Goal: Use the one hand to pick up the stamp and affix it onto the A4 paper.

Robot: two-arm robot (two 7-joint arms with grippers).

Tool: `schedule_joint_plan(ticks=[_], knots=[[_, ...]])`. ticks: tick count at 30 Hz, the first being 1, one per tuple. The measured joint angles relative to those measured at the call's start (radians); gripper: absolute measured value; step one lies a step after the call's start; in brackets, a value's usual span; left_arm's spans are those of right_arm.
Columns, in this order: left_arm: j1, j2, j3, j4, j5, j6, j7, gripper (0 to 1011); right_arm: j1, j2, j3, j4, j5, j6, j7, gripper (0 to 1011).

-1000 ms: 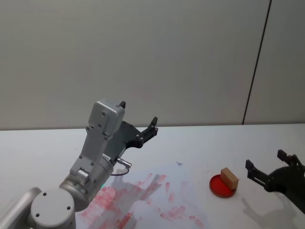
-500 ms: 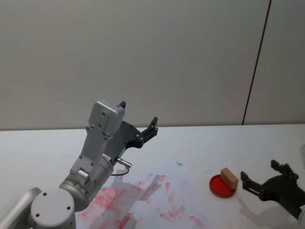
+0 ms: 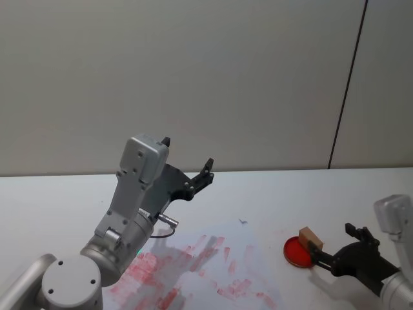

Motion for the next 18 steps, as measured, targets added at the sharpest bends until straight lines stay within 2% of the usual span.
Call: schedule_joint_plan(ticks=[13, 18], knots=[[0.0, 0.0, 0.0, 0.0, 0.0, 0.0, 0.0, 1001, 0.063, -0.045, -0.023, 0.097, -0.052, -0.012, 0.024, 994], [0.0, 0.0, 0.0, 0.0, 0.0, 0.0, 0.0, 1001, 0.075, -0.054, -0.027, 0.115, -0.062, -0.015, 0.028, 902]])
